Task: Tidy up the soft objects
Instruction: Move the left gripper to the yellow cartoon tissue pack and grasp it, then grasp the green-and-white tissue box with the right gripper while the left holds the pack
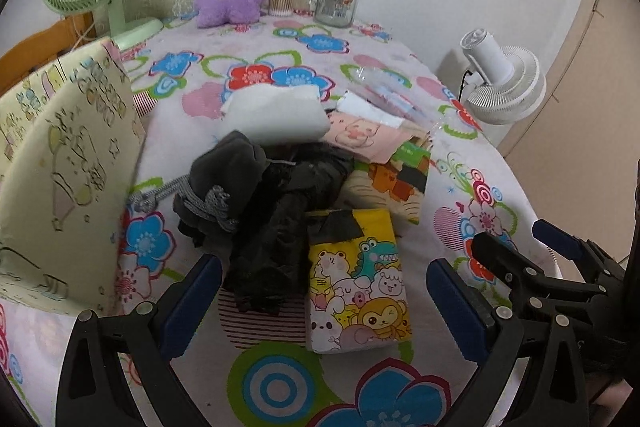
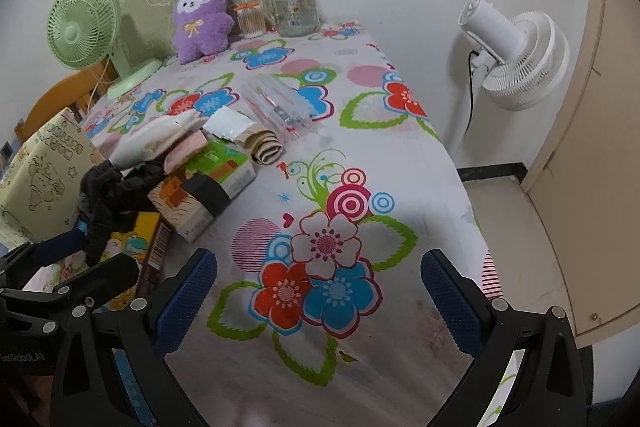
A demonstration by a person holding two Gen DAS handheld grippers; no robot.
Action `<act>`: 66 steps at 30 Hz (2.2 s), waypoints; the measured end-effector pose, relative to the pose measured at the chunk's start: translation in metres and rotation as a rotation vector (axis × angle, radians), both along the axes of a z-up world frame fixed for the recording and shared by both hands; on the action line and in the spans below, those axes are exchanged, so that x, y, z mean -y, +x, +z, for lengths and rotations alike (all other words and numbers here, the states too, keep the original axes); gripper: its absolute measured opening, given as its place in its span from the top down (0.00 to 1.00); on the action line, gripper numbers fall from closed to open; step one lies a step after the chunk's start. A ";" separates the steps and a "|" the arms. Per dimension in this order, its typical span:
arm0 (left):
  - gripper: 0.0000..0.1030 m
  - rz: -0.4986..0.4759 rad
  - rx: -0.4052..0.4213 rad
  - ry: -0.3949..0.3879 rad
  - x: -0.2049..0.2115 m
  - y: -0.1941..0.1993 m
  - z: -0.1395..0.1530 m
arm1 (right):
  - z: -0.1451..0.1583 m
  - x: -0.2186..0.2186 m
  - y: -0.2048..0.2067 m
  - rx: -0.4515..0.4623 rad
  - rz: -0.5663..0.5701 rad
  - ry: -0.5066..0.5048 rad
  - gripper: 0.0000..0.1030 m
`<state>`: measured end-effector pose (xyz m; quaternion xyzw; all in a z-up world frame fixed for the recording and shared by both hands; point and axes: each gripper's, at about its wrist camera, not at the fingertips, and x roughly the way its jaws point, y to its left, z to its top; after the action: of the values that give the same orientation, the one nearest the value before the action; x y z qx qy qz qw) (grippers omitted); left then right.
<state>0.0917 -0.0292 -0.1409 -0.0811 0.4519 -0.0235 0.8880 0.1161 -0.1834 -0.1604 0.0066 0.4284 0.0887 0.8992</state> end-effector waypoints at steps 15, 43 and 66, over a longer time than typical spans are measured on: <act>0.13 0.000 -0.042 0.058 0.005 0.005 -0.018 | -0.013 0.001 0.016 -0.023 0.010 0.005 0.00; 0.58 -0.032 -0.003 0.066 -0.003 -0.006 -0.009 | -0.007 -0.063 0.047 -0.032 0.150 0.081 0.00; 0.57 0.007 -0.011 0.064 -0.010 -0.008 -0.010 | -0.015 -0.085 0.054 -0.042 0.235 0.011 0.00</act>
<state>0.0836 -0.0194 -0.1508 -0.0542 0.4570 -0.0056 0.8878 0.1702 -0.0984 -0.1750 -0.0370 0.4446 0.1955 0.8734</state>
